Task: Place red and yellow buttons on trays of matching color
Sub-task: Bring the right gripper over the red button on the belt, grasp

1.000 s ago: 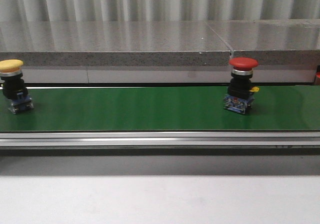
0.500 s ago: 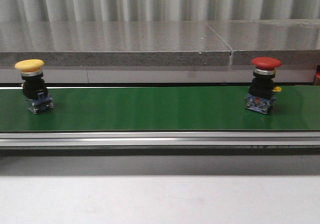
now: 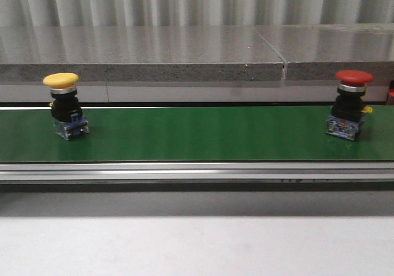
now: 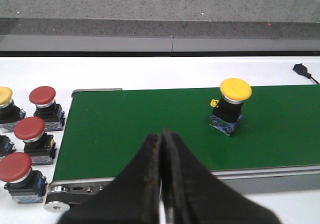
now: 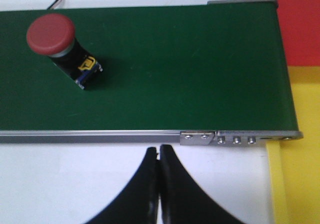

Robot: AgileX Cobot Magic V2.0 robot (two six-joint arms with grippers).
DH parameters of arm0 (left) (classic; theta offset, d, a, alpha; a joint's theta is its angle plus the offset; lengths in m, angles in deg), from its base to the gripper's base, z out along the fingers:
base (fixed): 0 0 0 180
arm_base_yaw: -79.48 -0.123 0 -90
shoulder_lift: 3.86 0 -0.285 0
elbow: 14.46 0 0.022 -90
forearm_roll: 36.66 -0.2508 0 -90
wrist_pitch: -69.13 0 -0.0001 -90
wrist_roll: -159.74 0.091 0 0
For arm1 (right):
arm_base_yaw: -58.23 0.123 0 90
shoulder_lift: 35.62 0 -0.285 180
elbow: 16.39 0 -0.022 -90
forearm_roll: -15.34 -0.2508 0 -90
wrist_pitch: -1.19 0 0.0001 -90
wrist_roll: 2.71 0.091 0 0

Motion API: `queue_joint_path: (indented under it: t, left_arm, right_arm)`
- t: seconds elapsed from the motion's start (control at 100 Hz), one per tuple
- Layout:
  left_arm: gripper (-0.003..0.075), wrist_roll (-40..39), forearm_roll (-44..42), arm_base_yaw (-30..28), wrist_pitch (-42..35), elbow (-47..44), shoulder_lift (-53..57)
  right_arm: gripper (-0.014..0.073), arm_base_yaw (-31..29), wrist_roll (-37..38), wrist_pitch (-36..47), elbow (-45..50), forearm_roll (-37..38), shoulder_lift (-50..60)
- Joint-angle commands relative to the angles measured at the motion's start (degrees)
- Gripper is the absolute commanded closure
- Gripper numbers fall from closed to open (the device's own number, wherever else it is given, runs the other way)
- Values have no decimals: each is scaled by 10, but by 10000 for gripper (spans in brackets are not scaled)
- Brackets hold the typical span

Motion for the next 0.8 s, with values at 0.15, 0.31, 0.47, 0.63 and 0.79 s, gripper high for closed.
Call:
queue_joint_path:
  t: [0.15,0.31,0.47,0.63,0.79]
  left_arm:
    - [740,0,4,6,-47,13,-1]
    - [740,0,4,6,-47,13,-1]
    - [740,0,4,6,-47,13,-1]
    - [740,0,4,6,-47,13,-1]
    - [740,0,4,6,-47,13,-1]
  right_arm:
    - [21,-2,-2,28,-20,-7,-29]
    - [-42,-2,-2,35,-24,-7,-29]
    - [-42,-2,-12,15,-57,-7,-61]
    - [-42,-2,-23,-9,-108,-7,-129]
    - [-42,5,-46,-10,-148,-8,-200]
